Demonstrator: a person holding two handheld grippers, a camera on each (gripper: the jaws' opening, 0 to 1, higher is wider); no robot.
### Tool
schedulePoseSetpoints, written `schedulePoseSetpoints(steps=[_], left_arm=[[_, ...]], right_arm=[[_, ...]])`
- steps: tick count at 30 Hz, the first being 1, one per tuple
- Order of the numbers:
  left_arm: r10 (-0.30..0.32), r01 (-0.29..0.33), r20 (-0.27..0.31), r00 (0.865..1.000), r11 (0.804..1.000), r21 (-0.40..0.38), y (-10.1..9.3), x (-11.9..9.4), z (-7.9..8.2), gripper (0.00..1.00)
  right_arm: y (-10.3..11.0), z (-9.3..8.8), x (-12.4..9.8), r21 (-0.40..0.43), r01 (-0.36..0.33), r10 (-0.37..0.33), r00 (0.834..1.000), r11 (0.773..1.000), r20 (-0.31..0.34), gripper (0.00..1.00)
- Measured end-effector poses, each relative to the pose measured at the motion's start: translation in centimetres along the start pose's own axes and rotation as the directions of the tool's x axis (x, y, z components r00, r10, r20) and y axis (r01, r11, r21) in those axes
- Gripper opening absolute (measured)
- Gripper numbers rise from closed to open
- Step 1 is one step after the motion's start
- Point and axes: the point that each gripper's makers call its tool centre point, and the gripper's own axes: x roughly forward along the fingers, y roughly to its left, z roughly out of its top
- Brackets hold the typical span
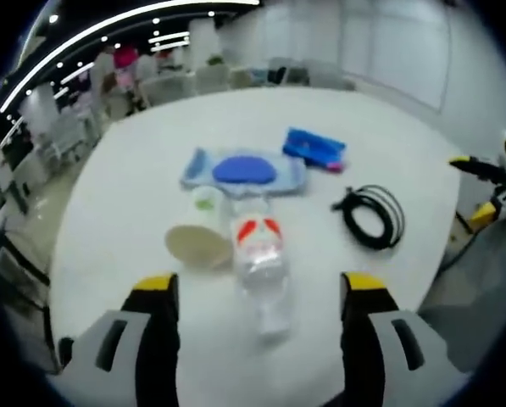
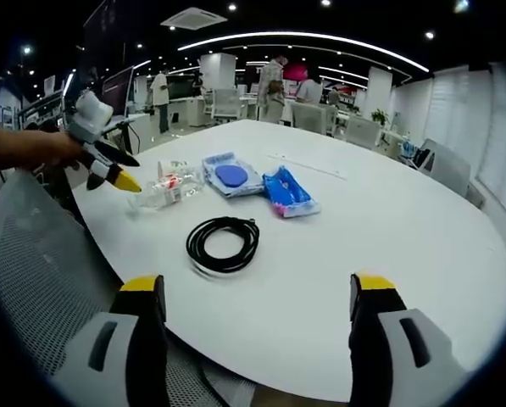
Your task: Arrange the tabletop items into an orderly group along one side of the table until the central work area is clear of visible clutter.
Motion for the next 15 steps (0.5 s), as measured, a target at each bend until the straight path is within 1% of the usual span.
schedulePoseSetpoints(steps=[2, 4, 6, 8, 11, 15], left_arm=[[0.004, -0.004, -0.006, 1.000, 1.000, -0.007, 0.1, 0.5, -0.1, 0.67], [0.016, -0.015, -0.030, 0.999, 1.000, 0.017, 0.3, 1.1, -0.7, 0.63], [0.010, -0.009, -0.039, 0.999, 1.000, 0.016, 0.2, 1.4, -1.0, 0.61], [0.006, -0.005, -0.055, 0.998, 0.999, 0.033, 0.4, 2.0, -1.4, 0.60], [-0.003, 0.006, -0.066, 0.998, 0.999, 0.039, 0.4, 2.6, -1.3, 0.57], [-0.011, 0.011, -0.082, 0.997, 1.000, 0.000, 0.5, 3.6, -0.9, 0.52]], right_arm=[[0.0, 0.0, 0.0, -0.002, 0.001, -0.001, 1.000, 1.000, -0.001, 0.88], [0.0, -0.1, 0.0, -0.003, -0.002, 0.002, 1.000, 1.000, -0.005, 0.87], [0.0, -0.2, 0.1, -0.007, -0.005, 0.005, 1.000, 1.000, -0.007, 0.86], [0.0, -0.2, 0.1, -0.008, -0.005, 0.005, 1.000, 1.000, -0.008, 0.86], [0.0, -0.2, 0.1, -0.008, -0.006, 0.006, 1.000, 1.000, -0.010, 0.85], [0.0, -0.2, 0.1, -0.010, -0.007, 0.007, 1.000, 1.000, -0.011, 0.85]])
